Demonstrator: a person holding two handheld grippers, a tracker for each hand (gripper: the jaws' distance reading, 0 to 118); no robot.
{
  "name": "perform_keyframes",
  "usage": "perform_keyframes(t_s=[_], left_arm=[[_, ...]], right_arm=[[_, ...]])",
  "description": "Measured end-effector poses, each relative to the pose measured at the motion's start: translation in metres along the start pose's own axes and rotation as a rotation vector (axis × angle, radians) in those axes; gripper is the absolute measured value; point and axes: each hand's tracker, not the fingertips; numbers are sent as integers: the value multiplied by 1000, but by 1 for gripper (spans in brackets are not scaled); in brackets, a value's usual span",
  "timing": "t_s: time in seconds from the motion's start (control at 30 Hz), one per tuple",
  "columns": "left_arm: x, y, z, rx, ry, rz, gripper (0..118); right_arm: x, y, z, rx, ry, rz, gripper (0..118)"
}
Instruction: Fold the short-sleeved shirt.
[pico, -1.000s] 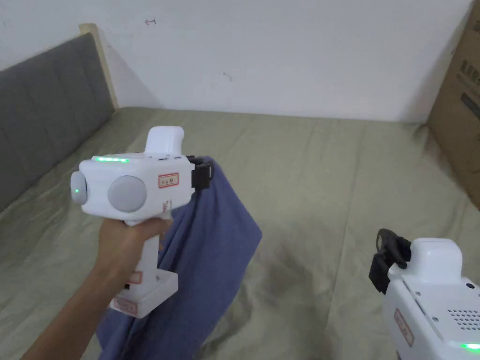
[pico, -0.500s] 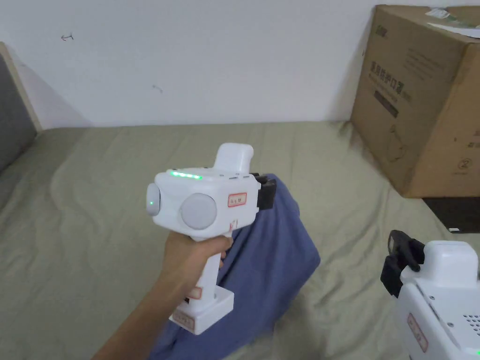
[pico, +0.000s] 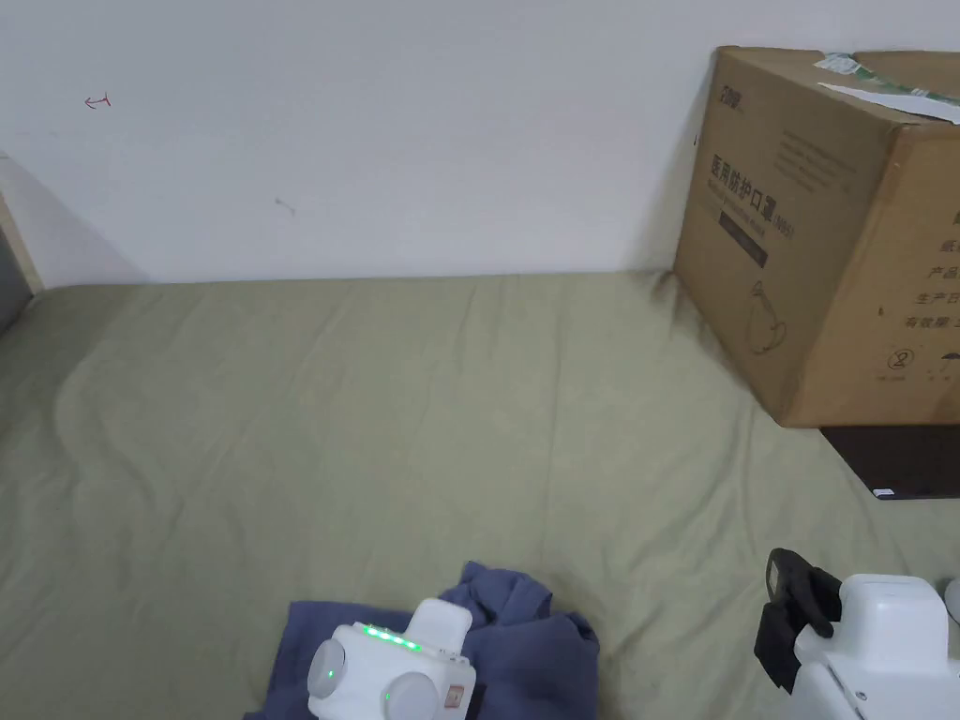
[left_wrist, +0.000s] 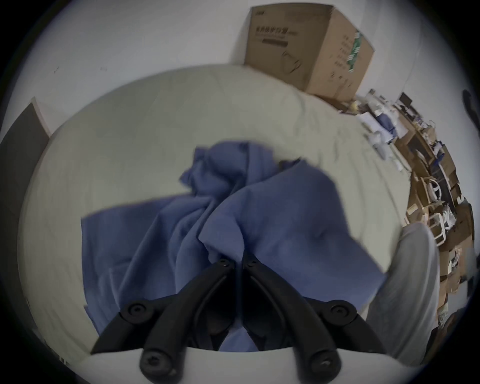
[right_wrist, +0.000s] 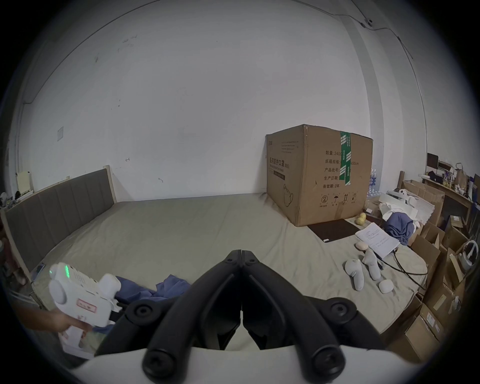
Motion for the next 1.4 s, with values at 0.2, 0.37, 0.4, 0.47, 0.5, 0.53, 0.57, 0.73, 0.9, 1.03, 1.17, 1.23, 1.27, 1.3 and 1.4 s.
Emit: perform_keyframes(t_s=[0.2, 0.37, 0.4, 0.47, 0.5, 0.53, 0.57, 0.73, 0.9, 1.03, 1.17, 1.23, 1.27, 1.3, 1.4], left_arm=[[-7, 4, 11, 46, -9, 131, 41], [-17, 9, 64, 256, -57, 235, 100], [-19, 11, 79, 316, -66, 241, 100], [-22, 14, 112, 412, -56, 233, 100], [-25, 15, 129, 466, -39, 225, 100], [-28, 15, 145, 510, -12, 214, 99], [-31, 15, 163, 575, 24, 202, 99], [-49, 5, 224, 792, 186, 204, 99], [-61, -15, 255, 926, 387, 129, 98], [-65, -36, 264, 946, 414, 95, 48], [-73, -39, 262, 894, 364, 85, 0], [-74, -38, 258, 872, 385, 104, 0], [-73, -40, 256, 868, 375, 115, 0], [-75, -41, 256, 865, 362, 128, 0], [-78, -41, 251, 848, 352, 158, 0]], right_arm=[[-9, 5, 4, 2, 15, 31, 0], [-16, 16, 9, 34, 14, 25, 0], [-17, 19, 10, 42, 16, 21, 0], [-20, 24, 12, 56, 19, 18, 0], [-22, 27, 13, 64, 23, 17, 0], [-24, 29, 14, 73, 24, 19, 0], [-26, 33, 16, 85, 24, 17, 0], [-36, 45, 18, 122, 31, 16, 0], [-45, 53, 16, 150, 38, 13, 0], [-51, 55, 14, 169, 48, 6, 0], [-55, 56, 10, 166, 64, 5, 0], [-57, 56, 10, 164, 69, 8, 0], [-57, 56, 10, 164, 71, 8, 0], [-58, 56, 9, 165, 73, 8, 0], [-59, 55, 8, 162, 84, 12, 0]])
